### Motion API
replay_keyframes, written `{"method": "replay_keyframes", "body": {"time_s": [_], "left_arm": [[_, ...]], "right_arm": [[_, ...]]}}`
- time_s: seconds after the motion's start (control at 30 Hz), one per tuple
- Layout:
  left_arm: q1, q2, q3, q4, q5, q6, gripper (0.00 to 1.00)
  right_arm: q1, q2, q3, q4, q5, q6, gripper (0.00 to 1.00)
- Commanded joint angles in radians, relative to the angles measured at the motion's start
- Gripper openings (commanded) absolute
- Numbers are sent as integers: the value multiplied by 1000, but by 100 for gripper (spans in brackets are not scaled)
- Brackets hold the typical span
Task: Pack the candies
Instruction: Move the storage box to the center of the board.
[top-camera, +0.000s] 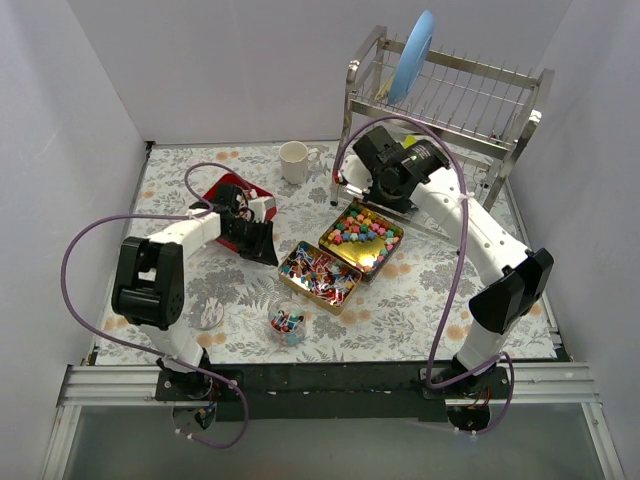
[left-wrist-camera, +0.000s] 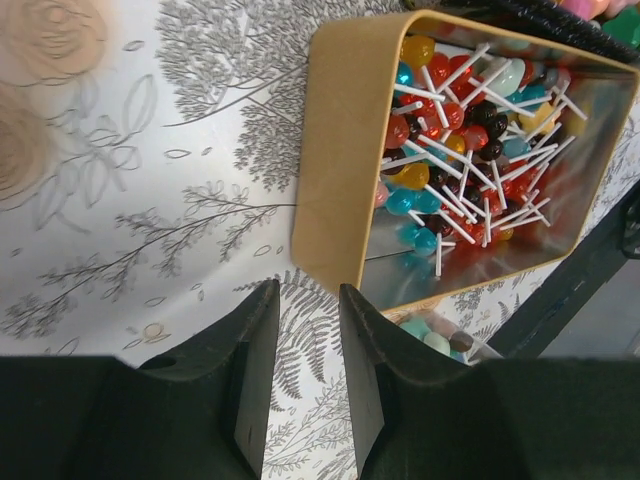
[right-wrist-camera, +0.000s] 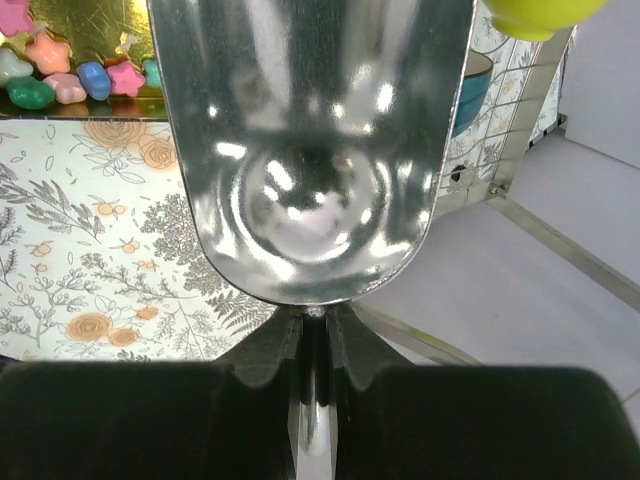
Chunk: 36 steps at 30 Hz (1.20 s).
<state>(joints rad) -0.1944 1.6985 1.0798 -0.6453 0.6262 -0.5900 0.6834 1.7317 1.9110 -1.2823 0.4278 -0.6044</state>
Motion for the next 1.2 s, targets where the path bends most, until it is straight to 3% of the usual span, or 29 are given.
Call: {"method": "replay_keyframes", "body": {"time_s": [0.0, 0.27, 0.53, 0.7, 0.8, 0.97, 1.03, 1.17], "left_arm": [[-62, 24, -4, 27, -3, -22, 29], [-177, 36, -43, 45, 75, -22, 29], [-299, 95, 31, 12, 176, 19, 32], [-309, 81, 55, -17, 192, 6, 34], [-281, 9, 61, -77, 144, 48, 39], [-122, -33, 188, -235, 66, 177, 46], [-34, 2, 229, -226, -49, 200, 47], [19, 93, 331, -168, -195, 207, 47]], "right_arm": [[-16, 0, 85, -5, -57, 26, 1], [-25, 52, 138, 1, -90, 28, 1], [-57, 75, 161, 9, -104, 29, 1], [-88, 83, 183, 14, -101, 29, 1], [-105, 83, 183, 12, -112, 32, 1], [-111, 94, 197, 9, -126, 34, 1], [-111, 107, 213, 8, -138, 34, 1], [-111, 146, 263, 6, -169, 37, 1]]}}
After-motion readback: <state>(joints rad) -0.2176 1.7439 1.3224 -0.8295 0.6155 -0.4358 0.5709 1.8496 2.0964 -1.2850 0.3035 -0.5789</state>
